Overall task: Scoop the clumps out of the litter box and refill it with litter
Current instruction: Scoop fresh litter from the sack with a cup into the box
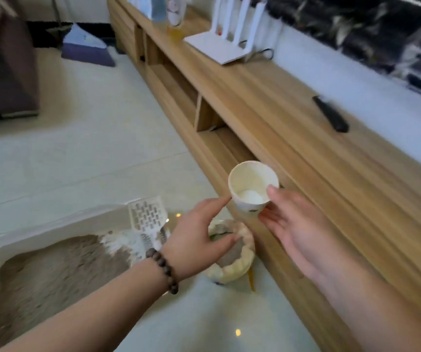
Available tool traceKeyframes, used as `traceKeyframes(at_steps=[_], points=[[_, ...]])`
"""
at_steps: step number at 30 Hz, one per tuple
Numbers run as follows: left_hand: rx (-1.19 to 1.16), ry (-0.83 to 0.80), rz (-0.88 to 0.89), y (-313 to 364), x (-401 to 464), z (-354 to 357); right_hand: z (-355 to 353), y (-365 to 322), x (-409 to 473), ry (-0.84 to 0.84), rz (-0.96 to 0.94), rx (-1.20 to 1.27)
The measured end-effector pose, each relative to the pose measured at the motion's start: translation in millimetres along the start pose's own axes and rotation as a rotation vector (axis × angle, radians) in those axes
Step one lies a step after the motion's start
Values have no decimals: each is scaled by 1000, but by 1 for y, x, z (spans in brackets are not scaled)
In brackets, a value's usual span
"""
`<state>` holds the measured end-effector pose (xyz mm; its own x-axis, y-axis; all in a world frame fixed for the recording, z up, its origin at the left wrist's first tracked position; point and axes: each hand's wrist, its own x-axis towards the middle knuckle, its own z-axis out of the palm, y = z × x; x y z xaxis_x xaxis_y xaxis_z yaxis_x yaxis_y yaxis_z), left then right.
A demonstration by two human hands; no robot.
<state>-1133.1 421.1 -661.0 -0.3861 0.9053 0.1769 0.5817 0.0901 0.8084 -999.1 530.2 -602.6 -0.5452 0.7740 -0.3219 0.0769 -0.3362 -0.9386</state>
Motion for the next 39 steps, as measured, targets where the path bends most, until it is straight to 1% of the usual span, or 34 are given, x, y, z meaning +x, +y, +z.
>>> traceKeyframes(at_steps=[3,6,8,11,17,22,34,37,39], points=[[56,-123,79,39,48,31,-58,-48,7,155,-27,87],[170,-265,52,56,77,59,-111,-73,18,314,38,101],[223,-326,16,55,81,74,-134,-76,23,363,93,119],[280,-363,-26,46,74,85,-153,-73,30,396,140,151],[374,-330,-71,27,54,89,-168,-67,35,434,176,135],[421,-349,-105,19,45,86,-170,-70,32,481,199,69],[596,-416,-130,40,25,46,-160,-79,12,484,244,-75],[648,-413,-129,55,16,25,-156,-83,-5,510,228,-176],[670,-394,-129,64,6,7,-148,-86,-23,569,171,-362]])
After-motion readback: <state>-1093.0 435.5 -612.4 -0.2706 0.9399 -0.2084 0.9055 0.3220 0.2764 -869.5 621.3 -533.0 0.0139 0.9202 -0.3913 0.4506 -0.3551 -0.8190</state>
